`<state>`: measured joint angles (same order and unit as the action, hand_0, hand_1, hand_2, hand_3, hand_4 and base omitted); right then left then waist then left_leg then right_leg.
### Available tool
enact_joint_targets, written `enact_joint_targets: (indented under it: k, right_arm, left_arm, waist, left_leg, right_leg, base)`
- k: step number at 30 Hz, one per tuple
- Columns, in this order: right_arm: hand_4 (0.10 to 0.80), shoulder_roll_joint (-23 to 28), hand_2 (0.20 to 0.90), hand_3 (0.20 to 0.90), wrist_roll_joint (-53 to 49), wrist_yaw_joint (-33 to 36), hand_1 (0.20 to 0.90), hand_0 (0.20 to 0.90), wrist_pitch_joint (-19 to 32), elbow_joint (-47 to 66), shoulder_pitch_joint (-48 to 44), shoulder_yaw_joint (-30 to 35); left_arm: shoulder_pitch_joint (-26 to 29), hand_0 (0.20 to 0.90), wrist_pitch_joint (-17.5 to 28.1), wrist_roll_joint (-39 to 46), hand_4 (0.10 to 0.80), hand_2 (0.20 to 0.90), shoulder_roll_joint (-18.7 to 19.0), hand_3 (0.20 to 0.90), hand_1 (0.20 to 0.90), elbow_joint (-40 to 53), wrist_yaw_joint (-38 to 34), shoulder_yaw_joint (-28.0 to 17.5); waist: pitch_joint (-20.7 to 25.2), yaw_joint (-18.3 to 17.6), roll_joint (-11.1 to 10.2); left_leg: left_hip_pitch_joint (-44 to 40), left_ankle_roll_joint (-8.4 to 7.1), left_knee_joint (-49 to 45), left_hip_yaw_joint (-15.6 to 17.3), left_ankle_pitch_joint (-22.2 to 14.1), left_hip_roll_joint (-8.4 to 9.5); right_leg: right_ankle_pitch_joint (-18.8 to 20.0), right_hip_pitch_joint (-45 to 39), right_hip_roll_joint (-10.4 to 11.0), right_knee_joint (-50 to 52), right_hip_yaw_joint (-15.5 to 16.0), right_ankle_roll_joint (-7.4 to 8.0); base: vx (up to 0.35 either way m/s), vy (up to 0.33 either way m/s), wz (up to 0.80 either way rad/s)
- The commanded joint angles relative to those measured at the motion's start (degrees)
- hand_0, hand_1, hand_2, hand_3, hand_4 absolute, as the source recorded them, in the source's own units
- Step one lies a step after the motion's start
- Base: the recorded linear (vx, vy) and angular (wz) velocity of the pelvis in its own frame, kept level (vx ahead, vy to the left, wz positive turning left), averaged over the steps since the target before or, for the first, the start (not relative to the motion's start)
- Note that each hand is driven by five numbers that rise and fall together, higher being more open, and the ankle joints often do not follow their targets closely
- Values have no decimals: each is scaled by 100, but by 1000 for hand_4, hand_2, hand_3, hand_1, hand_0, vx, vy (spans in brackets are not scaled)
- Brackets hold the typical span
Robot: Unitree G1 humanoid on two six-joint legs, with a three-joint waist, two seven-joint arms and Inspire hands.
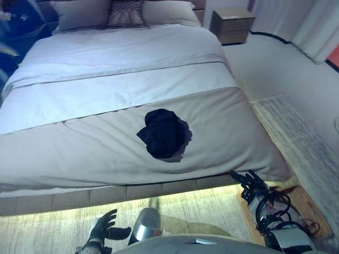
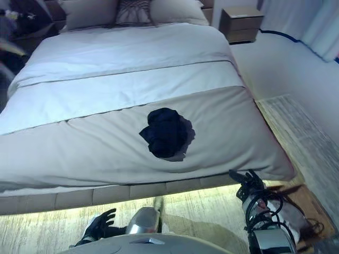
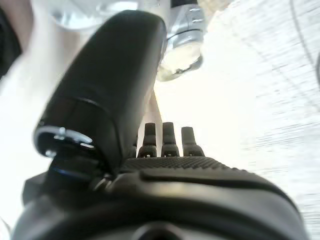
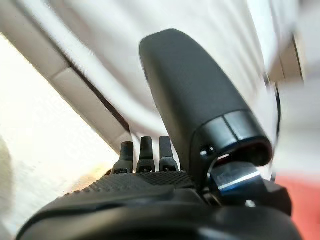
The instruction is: Pick up the clothes from the bed and place them into the basket
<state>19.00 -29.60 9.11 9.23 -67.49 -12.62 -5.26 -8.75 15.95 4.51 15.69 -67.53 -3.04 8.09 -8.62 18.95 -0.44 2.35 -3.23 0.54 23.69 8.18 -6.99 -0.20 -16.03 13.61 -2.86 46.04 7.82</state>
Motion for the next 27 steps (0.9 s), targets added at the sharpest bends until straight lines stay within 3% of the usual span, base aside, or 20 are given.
enact_joint_targets:
  k: [1, 3, 5, 6, 7, 8, 9, 10, 11, 12, 14, 15, 16, 20, 22, 27]
  right_arm:
    - [800, 567, 900, 900, 1387, -161, 900, 900, 171, 569, -374, -250]
    - [800, 640, 900, 900, 1750, -151, 900, 900, 99, 567, -404, -401]
    - [800, 676, 900, 900, 2002, -98, 900, 900, 51, 584, -430, -514]
    - [800, 713, 900, 900, 2416, -62, 900, 900, 61, 657, -446, -612]
    - [800, 752, 900, 900, 2982, 135, 900, 900, 109, 792, -431, -736]
    - [800, 810, 900, 900, 3441, 345, 900, 900, 83, 913, -455, -898]
    - [800, 870, 900, 900, 3655, 543, 900, 900, 2, 1045, -457, -1063]
    - [800, 975, 900, 900, 3947, 755, 900, 900, -67, 1208, -476, -1278]
    - [800, 1058, 900, 900, 4231, 910, 900, 900, -91, 1329, -509, -1430]
    - [800, 1179, 900, 900, 4532, 1100, 900, 900, -114, 1523, -576, -1624]
    - [800, 1260, 900, 900, 4826, 1269, 900, 900, -78, 1675, -608, -1711]
    - [800, 1340, 900, 900, 5200, 1686, 900, 900, -54, 1781, -640, -1799]
    - [800, 1379, 900, 900, 5447, 1952, 900, 900, -122, 1821, -644, -1843]
    - [800, 1439, 900, 900, 6004, 2465, 900, 900, -262, 1861, -697, -1885]
    - [800, 1489, 900, 900, 6218, 2579, 900, 900, -475, 1817, -908, -1977]
    - [800, 1518, 900, 900, 6098, 2525, 900, 900, -723, 1590, -1627, -2229]
  left_arm:
    - [381, 900, 299, 194, 800, 900, 135, 900, 900, 407, -143, 310]
    - [428, 900, 266, 273, 800, 900, 213, 900, 900, 494, -114, 347]
    - [509, 900, 196, 189, 800, 900, 292, 900, 900, 598, -19, 400]
    - [587, 900, 137, 107, 800, 900, 340, 900, 900, 662, 16, 486]
    - [649, 900, 59, 83, 800, 900, 377, 900, 900, 724, 1, 554]
    - [692, 900, 10, 75, 800, 900, 444, 900, 900, 767, -23, 629]
    - [737, 900, 6, -2, 800, 900, 491, 900, 900, 798, -29, 695]
    - [803, 900, -13, 19, 800, 900, 571, 900, 900, 819, -63, 792]
    - [872, 900, -36, 71, 800, 900, 621, 900, 900, 819, -85, 855]
    - [1002, 900, -75, 167, 800, 900, 708, 900, 900, 814, -119, 929]
    - [1113, 900, -133, 298, 800, 900, 774, 900, 900, 809, -171, 969]
    - [1243, 900, -121, 445, 800, 900, 863, 900, 900, 773, -234, 1023]
    - [1276, 900, -110, 476, 800, 900, 886, 900, 900, 754, -267, 1013]
    - [1041, 900, -197, 437, 800, 900, 842, 900, 900, 813, -488, 850]
    - [822, 900, -64, 372, 800, 900, 816, 900, 900, 741, -477, 752]
    - [891, 900, 23, 490, 800, 900, 969, 900, 900, 753, -283, 684]
  waist:
    - [328, -35, 128]
    - [376, -14, 73]
    - [416, 0, -14]
    - [428, -31, -29]
    - [403, -138, -19]
    - [349, -243, 15]
    - [277, -326, -11]
    - [204, -413, -40]
    - [143, -477, -39]
    - [29, -581, -133]
    - [-45, -698, -218]
    - [-129, -860, -350]
    - [-166, -917, -384]
    - [-179, -756, -488]
    - [-232, -545, -534]
    - [-478, -239, -497]
  left_leg:
    - [131, -192, 2, -237, -254, 76]
    - [72, 20, -1, -271, -406, 275]
    - [2, 247, 2, -372, -571, 540]
    - [-118, 407, 48, -498, -692, 717]
    - [-238, 589, 103, -633, -841, 894]
    - [-306, 651, 113, -701, -900, 894]
    - [-319, 628, 95, -839, -918, 889]
    - [-307, 575, 70, -1009, -913, 853]
    - [-207, 539, -2, -1051, -792, 765]
    - [-189, 450, -41, -1221, -804, 725]
    - [-169, 386, -56, -1337, -848, 692]
    - [-81, 355, -114, -1531, -948, 653]
    - [-6, 375, -158, -1695, -987, 612]
    - [74, 355, -202, -2031, -957, 595]
    - [142, 272, -167, -2170, -890, 562]
    - [437, 178, -201, -2462, -762, 554]
  right_leg:
    - [-487, 250, -346, 833, -421, -280]
    - [-488, 223, -234, 1021, -544, -225]
    - [-230, 262, 41, 1491, -666, -48]
    - [198, 460, 365, 2174, -793, 129]
    - [490, 892, 777, 3028, -1140, 352]
    - [440, 1213, 762, 3422, -1513, 357]
    - [341, 1427, 581, 3175, -1807, 304]
    - [196, 1551, 330, 2847, -2012, 228]
    - [243, 1589, 133, 2404, -1990, 66]
    - [211, 1652, -71, 1743, -2204, 51]
    - [327, 1734, -189, 1217, -2404, 79]
    - [567, 1965, -243, 791, -2821, 142]
    - [516, 2062, -294, 852, -3043, 152]
    - [255, 1842, -485, 770, -2981, 41]
    - [174, 1695, -593, 616, -2854, -47]
    - [91, 1775, -659, 637, -2612, -144]
  base:
    - [129, 171, 2]
    - [127, 160, 24]
    - [164, 215, 40]
    - [218, 327, 54]
    - [218, 290, 90]
    - [142, 102, 99]
    - [79, -130, 116]
    - [-17, -228, 111]
    - [-31, -300, 119]
    - [-59, -337, 107]
    - [3, -315, 83]
    - [54, -293, 85]
    - [94, -316, 110]
    - [112, -139, 115]
    - [97, -126, 28]
    - [-13, -109, 24]
